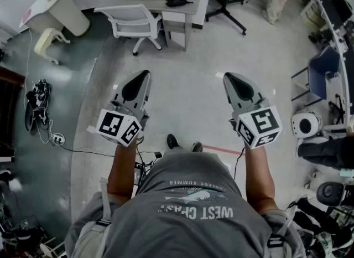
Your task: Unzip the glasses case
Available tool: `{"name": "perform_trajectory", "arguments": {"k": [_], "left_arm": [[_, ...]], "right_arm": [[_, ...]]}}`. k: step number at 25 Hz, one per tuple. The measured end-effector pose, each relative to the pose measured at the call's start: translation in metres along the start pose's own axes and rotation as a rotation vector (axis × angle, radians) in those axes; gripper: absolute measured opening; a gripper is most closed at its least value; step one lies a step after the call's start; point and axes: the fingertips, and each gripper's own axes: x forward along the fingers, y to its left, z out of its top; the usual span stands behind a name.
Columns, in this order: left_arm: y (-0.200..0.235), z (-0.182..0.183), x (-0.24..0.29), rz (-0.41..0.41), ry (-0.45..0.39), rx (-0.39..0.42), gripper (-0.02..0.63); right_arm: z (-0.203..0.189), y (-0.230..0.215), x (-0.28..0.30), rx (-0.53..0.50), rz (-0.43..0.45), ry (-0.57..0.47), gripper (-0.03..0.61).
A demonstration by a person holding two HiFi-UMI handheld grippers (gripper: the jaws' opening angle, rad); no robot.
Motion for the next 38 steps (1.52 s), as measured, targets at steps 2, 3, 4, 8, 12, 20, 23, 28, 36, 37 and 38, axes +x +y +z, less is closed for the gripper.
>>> {"name": "perform_trajectory", "arguments": {"k": [2, 3, 4, 8, 12, 20, 23, 28, 36, 37, 38], "left_arm": [[0.002, 0.002, 0.000, 0.003, 0.002, -0.007, 0.003], [0.004, 0.002, -0.001, 0.004, 0.003, -0.010, 0.003], [0.006, 0.001, -0.001, 0.005, 0.004, -0.011, 0.003], [0.016, -0.004, -0.002, -0.001, 0.002, -0.012, 0.003], [0.029, -0.006, 0.001, -0.005, 0.006, -0.024, 0.003], [0.069, -0.012, 0.007, -0.040, -0.011, -0.039, 0.003], [0.083, -0.013, 0.004, -0.058, -0.021, -0.042, 0.003], [0.101, -0.017, 0.005, -0.066, -0.027, -0.055, 0.003], [0.130, -0.030, 0.016, -0.033, 0.000, -0.075, 0.003], [0.135, -0.031, 0.018, -0.023, 0.003, -0.076, 0.003], [0.139, -0.031, 0.021, -0.012, 0.006, -0.076, 0.003]], "right_arm": [[0.001, 0.001, 0.002, 0.002, -0.003, 0.003, 0.009], [0.001, 0.002, 0.004, 0.002, -0.003, 0.004, 0.009], [0.001, 0.003, 0.006, 0.003, -0.003, 0.004, 0.009], [0.001, 0.007, 0.014, 0.004, -0.005, 0.005, 0.009], [0.001, 0.009, 0.027, 0.009, -0.013, 0.012, 0.009], [0.009, 0.018, 0.065, 0.028, -0.034, -0.007, 0.011], [0.012, 0.027, 0.077, 0.034, -0.044, -0.016, 0.011], [0.013, 0.033, 0.095, 0.024, -0.046, -0.009, 0.011], [0.016, 0.017, 0.138, 0.015, -0.012, 0.001, 0.012], [0.016, 0.013, 0.144, 0.016, -0.003, 0.000, 0.011], [0.017, 0.009, 0.151, 0.016, 0.006, -0.002, 0.012]]}}
